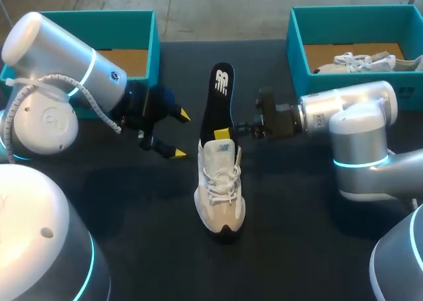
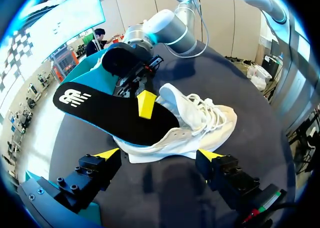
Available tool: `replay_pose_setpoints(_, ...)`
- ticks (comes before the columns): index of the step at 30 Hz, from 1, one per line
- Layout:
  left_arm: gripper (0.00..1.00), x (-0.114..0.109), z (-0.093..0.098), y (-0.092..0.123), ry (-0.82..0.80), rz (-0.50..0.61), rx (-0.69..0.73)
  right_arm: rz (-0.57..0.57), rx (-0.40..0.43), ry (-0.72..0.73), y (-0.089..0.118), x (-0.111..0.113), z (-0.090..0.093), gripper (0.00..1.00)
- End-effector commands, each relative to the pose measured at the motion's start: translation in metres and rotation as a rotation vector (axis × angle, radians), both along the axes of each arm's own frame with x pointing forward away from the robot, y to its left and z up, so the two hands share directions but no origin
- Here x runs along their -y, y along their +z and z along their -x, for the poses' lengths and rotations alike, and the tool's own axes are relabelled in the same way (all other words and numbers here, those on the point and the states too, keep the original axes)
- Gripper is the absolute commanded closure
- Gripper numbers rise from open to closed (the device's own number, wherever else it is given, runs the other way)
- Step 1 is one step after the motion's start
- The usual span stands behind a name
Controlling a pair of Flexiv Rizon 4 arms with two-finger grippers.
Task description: Take the shoe out of the shoebox, open the shoe tongue, remove and reinsert the insole, then place the shoe into the shoebox
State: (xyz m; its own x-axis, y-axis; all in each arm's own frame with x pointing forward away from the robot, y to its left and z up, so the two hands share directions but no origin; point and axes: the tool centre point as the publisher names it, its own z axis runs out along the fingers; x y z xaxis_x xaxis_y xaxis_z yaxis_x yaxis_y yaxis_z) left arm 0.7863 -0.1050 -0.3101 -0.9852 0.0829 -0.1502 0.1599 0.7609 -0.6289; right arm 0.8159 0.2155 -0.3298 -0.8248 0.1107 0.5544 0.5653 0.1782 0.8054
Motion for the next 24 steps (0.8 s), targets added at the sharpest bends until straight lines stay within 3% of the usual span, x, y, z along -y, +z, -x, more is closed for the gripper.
replay_pose_setpoints(1,0.0,0.0,0.001,0.001,0.001,-0.004,0.0,0.014,-0.004,0.027,0.003,0.001,-0.009,0.68)
replay_pose_setpoints(5,0.0,0.0,0.001,0.001,0.001,-0.004,0.0,0.017,-0.013,0.048,0.0,0.0,-0.013,0.77)
replay_pose_setpoints(8,0.0,0.0,0.001,0.001,0.001,-0.004,0.0,0.015,-0.016,0.053,-0.003,0.001,-0.013,1.0)
replay_pose_setpoints(15,0.0,0.0,0.001,0.001,0.001,-0.004,0.0,0.015,-0.026,0.098,-0.009,0.005,-0.006,1.0)
replay_pose_setpoints(24,0.0,0.0,0.001,0.001,0.001,-0.004,0.0,0.035,-0.108,0.153,-0.02,0.005,0.008,1.0)
